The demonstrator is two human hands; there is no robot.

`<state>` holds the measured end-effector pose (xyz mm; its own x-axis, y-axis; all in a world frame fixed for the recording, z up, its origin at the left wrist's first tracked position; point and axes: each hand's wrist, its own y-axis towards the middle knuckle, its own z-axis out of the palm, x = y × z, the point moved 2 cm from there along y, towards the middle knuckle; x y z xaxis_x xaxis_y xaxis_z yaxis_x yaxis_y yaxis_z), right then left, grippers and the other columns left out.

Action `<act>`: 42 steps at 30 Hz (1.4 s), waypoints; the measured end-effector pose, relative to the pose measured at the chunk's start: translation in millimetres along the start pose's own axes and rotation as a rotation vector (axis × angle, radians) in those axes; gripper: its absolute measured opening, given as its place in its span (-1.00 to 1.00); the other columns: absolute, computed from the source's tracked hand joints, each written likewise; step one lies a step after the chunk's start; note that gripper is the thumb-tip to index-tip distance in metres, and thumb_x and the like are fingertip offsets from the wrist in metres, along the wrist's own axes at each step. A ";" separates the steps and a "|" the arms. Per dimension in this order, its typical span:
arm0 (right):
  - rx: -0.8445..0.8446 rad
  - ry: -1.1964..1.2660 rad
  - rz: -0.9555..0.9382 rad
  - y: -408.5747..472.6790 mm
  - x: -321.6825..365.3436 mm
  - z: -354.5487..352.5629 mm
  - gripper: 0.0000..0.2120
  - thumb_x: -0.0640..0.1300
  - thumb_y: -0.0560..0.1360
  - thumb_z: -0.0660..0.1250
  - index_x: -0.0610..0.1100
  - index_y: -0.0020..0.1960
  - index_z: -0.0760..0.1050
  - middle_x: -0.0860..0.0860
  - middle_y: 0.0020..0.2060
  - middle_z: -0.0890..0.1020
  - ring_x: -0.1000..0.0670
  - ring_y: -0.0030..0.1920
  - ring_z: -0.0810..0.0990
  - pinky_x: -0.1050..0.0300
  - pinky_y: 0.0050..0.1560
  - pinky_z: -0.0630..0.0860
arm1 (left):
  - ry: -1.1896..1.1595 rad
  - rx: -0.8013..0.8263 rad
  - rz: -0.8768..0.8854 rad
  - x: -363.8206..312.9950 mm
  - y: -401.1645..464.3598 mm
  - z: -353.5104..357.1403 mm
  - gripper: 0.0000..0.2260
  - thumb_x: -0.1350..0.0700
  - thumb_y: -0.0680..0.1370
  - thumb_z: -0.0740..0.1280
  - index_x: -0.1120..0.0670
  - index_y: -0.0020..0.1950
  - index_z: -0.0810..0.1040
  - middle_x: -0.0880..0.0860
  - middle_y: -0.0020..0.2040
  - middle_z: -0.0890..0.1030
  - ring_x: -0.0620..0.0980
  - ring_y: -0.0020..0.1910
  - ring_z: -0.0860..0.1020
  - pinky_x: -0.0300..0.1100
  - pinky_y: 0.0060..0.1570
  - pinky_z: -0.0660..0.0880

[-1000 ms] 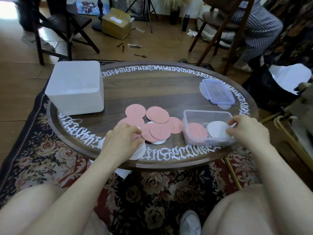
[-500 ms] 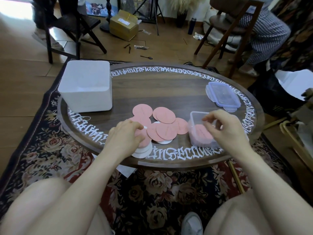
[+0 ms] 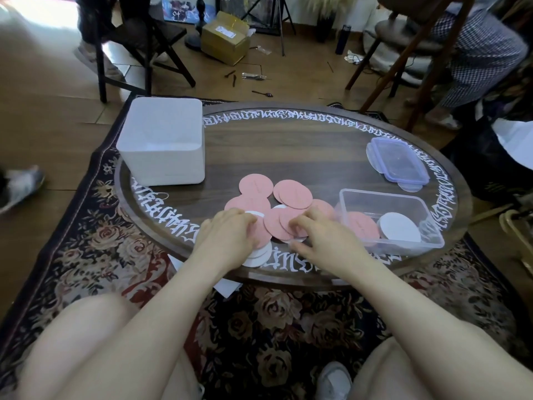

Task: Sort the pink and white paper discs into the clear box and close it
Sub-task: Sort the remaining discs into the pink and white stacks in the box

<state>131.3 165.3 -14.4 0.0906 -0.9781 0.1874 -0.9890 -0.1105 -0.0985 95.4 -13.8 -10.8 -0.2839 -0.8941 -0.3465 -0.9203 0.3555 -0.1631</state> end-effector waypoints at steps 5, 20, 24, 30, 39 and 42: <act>0.034 0.031 0.001 -7.7 1.5 0.8 -0.68 0.08 0.51 0.27 0.00 0.21 0.40 0.04 0.10 0.48 -0.09 0.05 0.54 0.02 0.00 0.48 | 0.005 -0.003 0.021 1.4 0.8 1.8 -0.71 0.00 0.53 0.26 -0.07 0.26 0.49 -0.08 0.27 0.48 0.06 0.27 0.40 -0.05 0.11 0.32; 0.060 0.105 0.100 -10.9 -7.9 -0.8 -0.53 0.08 0.46 0.34 0.05 0.32 0.33 0.07 0.20 0.38 -0.08 0.12 0.50 0.10 -0.09 0.35 | 0.027 0.001 0.062 -3.2 -1.4 6.1 -0.52 -0.01 0.48 0.33 -0.11 0.39 0.34 -0.10 0.38 0.35 0.04 0.35 0.30 -0.10 0.20 0.26; 0.093 0.048 0.135 -12.3 -8.4 2.9 -0.36 0.12 0.39 0.41 0.03 0.38 0.26 0.03 0.24 0.37 -0.10 0.16 0.49 0.08 -0.07 0.36 | 0.003 0.043 0.050 -2.8 -2.4 5.2 -0.38 -0.02 0.45 0.37 -0.10 0.47 0.23 -0.11 0.45 0.29 0.00 0.40 0.25 -0.09 0.25 0.23; 0.036 0.115 0.141 -16.6 -5.9 4.6 -0.69 -0.03 0.46 0.37 -0.09 0.14 0.40 -0.02 0.07 0.48 -0.13 0.06 0.51 -0.01 -0.01 0.44 | -0.070 -0.025 0.056 -6.6 -6.2 -0.6 -0.56 -0.04 0.50 0.31 -0.01 0.36 0.40 -0.06 0.40 0.39 0.03 0.38 0.29 -0.07 0.25 0.25; -0.089 1.049 0.192 -9.5 -0.4 -3.4 -0.77 -0.34 0.58 0.18 -0.10 -0.17 0.47 -0.03 -0.56 0.48 0.05 -0.59 0.40 0.25 -0.54 0.37 | -0.865 -0.011 -0.011 -17.1 -8.3 -2.4 -0.77 0.05 0.43 0.48 0.12 0.02 0.62 0.04 0.00 0.60 -0.01 -0.10 0.62 -0.19 -0.12 0.61; -0.108 1.095 0.171 -3.5 5.6 -3.2 -0.77 -0.34 0.58 0.18 -0.09 -0.16 0.49 -0.05 -0.44 0.53 0.04 -0.55 0.43 0.26 -0.53 0.39 | -0.884 -0.095 -0.028 -14.5 -5.3 -4.1 -0.79 0.08 0.41 0.49 0.19 -0.12 0.60 0.12 -0.12 0.62 -0.09 -0.26 0.55 -0.20 -0.23 0.53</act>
<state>134.9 160.8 -9.9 -0.1468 -0.2890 0.9460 -0.9885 0.0787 -0.1294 103.3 -3.8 -1.0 0.0144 -0.3506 -0.9364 -0.9535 0.2771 -0.1184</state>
